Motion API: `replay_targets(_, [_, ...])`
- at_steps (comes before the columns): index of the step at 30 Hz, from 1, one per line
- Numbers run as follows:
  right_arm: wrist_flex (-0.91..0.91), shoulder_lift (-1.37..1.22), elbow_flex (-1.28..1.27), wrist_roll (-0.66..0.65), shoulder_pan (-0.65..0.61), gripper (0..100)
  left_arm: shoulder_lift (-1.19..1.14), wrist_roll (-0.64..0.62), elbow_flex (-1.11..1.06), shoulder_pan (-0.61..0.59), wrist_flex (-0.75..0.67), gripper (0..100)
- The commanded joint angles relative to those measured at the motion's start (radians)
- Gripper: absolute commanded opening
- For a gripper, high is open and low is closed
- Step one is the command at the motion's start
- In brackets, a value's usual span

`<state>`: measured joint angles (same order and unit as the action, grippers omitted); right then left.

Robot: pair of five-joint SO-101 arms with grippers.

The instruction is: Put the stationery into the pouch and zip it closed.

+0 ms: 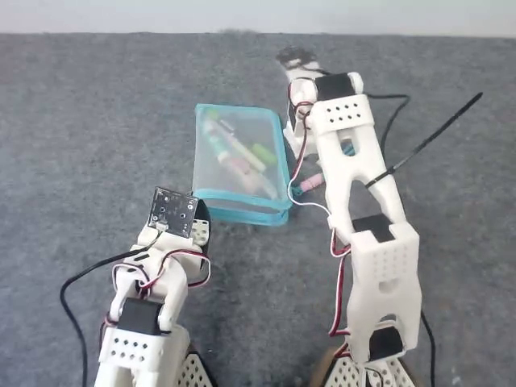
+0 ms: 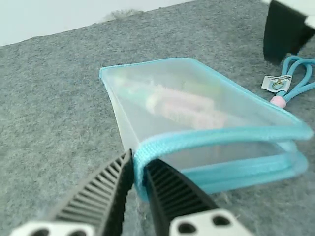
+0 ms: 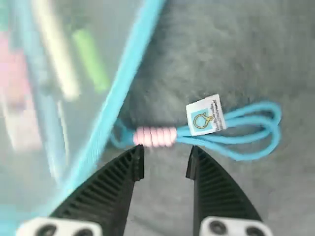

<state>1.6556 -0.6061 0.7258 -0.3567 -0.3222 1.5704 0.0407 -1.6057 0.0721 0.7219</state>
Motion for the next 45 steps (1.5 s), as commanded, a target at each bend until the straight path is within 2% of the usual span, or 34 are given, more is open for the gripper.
replay_targets(1, [0.108,0.091,0.018,-0.514,-0.039,15.1,0.018,0.002,0.024,-0.009,-0.018,1])
replay_targets(3, [0.134,0.076,0.003,-0.75,-0.047,15.1,0.018,0.003,0.024,-0.005,-0.018,1])
replay_targets(6, [0.134,0.048,-0.054,-0.98,-0.042,15.4,0.018,0.003,0.024,-0.006,-0.018,1])
replay_targets(9, [0.134,0.01,-0.11,-1.132,-0.05,15.5,0.018,0.003,0.024,-0.011,-0.018,1])
replay_targets(12, [0.13,-0.047,-0.129,-1.198,-0.051,20.3,0.018,0.003,0.024,-0.008,-0.018,1])
replay_targets(15, [0.077,-0.094,-0.129,-1.197,-0.047,24.2,0.018,0.003,0.024,-0.005,-0.018,1])
replay_targets(21, [0.03,-0.127,-0.129,-1.192,-0.05,24.1,0.018,0.003,0.025,-0.003,-0.018,1])
replay_targets(29, [0.008,-0.143,-0.135,-1.057,-0.042,23.7,0.018,0.002,0.025,-0.003,-0.018,1])
replay_targets(36, [-0.01,-0.249,-0.127,-0.907,-0.042,0.1,0.018,0.002,0.024,-0.005,-0.015,1])
replay_targets(40, [-0.056,-0.237,-0.112,-0.776,-0.008,0.6,0.018,0.002,0.022,-0.006,-0.014,1])
replay_targets(45, [0.036,-0.15,-0.046,-0.663,0.056,0.8,0.018,0.002,0.019,-0.008,-0.015,1])
